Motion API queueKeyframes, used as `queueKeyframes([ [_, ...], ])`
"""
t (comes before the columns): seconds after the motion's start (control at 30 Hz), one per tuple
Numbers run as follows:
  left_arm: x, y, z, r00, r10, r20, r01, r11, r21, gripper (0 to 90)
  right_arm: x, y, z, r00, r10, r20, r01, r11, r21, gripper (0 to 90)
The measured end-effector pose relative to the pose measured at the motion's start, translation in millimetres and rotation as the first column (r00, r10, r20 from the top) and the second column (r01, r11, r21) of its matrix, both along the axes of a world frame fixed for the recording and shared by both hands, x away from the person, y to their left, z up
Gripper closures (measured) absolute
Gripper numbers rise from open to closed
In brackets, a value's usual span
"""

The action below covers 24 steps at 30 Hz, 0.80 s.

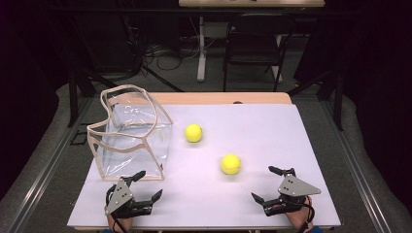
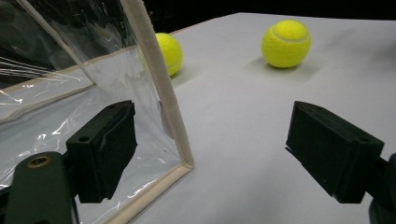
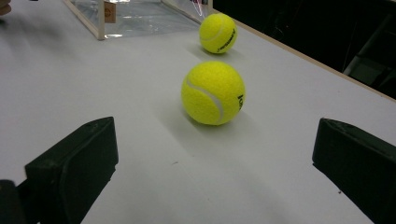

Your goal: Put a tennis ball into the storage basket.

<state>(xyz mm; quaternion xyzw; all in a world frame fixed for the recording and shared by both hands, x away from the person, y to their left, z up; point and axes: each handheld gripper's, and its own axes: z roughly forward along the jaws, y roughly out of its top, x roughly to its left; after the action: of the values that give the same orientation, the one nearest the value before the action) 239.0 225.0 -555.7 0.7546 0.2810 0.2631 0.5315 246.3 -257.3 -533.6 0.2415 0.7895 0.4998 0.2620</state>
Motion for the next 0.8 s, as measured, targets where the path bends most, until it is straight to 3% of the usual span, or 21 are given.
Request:
queueKeyframes([
  [0.13,-2.0,3.3,0.0,0.9998,0.017,-0.005,-0.018,0.9995,-0.025,15.9,2.1,2.7,-0.1,0.9999,0.008,-0.007,-0.008,1.0,-0.012,0.0],
  [0.5,-0.8,3.9,0.1,0.9998,0.021,-0.007,-0.021,0.9995,-0.024,15.9,6.7,10.2,8.1,0.9997,-0.002,-0.024,0.001,0.998,-0.064,0.0],
  [0.8,1.2,1.1,-0.1,0.9998,0.013,-0.013,-0.014,0.9999,-0.008,15.9,19.4,11.2,14.4,0.9949,-0.038,-0.094,0.031,0.996,-0.08,0.0],
])
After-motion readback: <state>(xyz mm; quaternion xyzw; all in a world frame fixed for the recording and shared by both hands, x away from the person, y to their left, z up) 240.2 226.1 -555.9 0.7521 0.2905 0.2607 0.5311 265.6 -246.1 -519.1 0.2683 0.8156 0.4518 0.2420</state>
